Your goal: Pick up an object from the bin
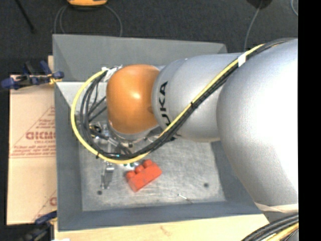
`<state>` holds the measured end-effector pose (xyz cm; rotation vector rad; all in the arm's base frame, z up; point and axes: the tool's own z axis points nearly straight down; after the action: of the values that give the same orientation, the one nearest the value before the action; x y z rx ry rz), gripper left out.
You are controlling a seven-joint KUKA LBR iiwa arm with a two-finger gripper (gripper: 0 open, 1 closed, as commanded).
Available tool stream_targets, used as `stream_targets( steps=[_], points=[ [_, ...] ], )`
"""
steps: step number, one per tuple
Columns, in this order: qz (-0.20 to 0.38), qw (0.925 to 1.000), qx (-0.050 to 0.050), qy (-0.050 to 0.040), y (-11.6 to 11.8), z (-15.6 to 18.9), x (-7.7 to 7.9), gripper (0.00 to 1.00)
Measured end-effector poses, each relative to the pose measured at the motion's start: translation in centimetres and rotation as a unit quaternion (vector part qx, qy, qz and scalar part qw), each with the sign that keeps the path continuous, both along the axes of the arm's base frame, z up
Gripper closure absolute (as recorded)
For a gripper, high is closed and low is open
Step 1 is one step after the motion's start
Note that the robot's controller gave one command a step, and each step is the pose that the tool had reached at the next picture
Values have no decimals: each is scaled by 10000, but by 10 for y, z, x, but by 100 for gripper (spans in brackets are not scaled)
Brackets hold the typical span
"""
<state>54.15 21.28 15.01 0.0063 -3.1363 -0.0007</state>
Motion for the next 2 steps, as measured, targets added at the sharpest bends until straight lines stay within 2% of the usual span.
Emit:
stream_targets(
  steps=[1, 2],
  points=[
    [614, 9981, -14, -17, -77, -71, -4, 0],
    [636, 9979, 27, -88, -137, -76, 16, 0]
  ],
)
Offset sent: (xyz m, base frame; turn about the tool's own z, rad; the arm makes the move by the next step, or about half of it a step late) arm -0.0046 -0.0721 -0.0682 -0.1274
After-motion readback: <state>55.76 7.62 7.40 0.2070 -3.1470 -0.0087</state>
